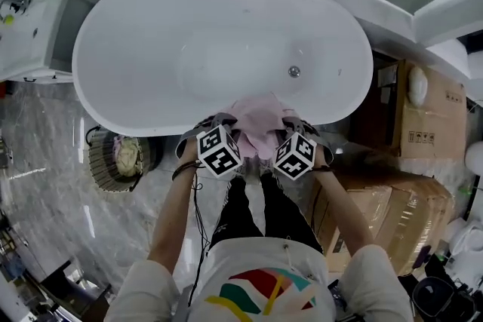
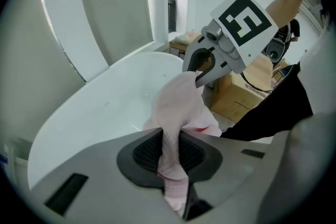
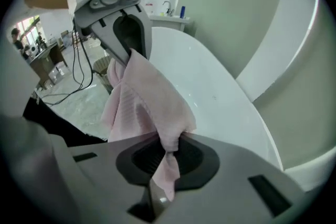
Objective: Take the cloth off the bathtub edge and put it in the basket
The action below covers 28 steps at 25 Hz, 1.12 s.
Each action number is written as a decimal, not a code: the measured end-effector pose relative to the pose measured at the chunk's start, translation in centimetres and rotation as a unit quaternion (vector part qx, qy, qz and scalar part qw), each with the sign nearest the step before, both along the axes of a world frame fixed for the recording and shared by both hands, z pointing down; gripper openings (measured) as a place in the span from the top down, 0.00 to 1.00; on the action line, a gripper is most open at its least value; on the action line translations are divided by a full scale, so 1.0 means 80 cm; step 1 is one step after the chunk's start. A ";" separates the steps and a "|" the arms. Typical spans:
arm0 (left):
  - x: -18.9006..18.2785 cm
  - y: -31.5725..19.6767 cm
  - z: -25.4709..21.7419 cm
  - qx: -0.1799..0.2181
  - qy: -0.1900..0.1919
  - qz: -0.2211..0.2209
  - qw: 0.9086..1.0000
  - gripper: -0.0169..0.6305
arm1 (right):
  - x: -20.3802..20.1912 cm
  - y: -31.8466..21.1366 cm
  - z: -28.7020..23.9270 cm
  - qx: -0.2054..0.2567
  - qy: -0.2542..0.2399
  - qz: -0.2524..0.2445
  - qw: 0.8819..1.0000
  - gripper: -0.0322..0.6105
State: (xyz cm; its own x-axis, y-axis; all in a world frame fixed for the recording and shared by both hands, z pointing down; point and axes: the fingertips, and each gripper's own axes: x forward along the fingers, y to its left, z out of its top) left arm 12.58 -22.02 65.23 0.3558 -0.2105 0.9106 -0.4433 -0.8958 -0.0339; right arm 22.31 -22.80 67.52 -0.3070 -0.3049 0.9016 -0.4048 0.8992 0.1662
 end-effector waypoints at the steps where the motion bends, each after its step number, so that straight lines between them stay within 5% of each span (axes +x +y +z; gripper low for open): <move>1: -0.002 -0.003 -0.016 0.012 0.004 -0.011 1.000 0.87 | -0.002 -0.003 -0.017 0.007 -0.013 0.016 1.000 0.87; 7: -0.020 -0.031 -0.122 0.083 0.052 -0.109 0.989 0.87 | -0.021 -0.028 -0.130 0.078 -0.080 0.069 0.991 0.87; 13: -0.042 -0.066 -0.256 0.177 0.124 -0.203 0.955 0.87 | -0.042 -0.069 -0.272 0.168 -0.145 0.094 0.970 0.87; 18: -0.067 -0.086 -0.384 0.276 0.180 -0.281 0.901 0.87 | -0.060 -0.087 -0.404 0.246 -0.218 0.108 0.938 0.87; 28: -0.095 -0.038 -0.556 0.450 0.252 -0.376 0.770 0.87 | -0.081 -0.054 -0.565 0.300 -0.392 0.134 0.859 0.87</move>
State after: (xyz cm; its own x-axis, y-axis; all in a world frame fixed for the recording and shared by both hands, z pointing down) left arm 5.02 -25.09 20.74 0.0861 -0.9944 0.0620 -0.9851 -0.0943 -0.1440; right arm 15.80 -27.11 22.33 -0.5954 -0.7964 0.1056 -0.7826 0.6047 0.1481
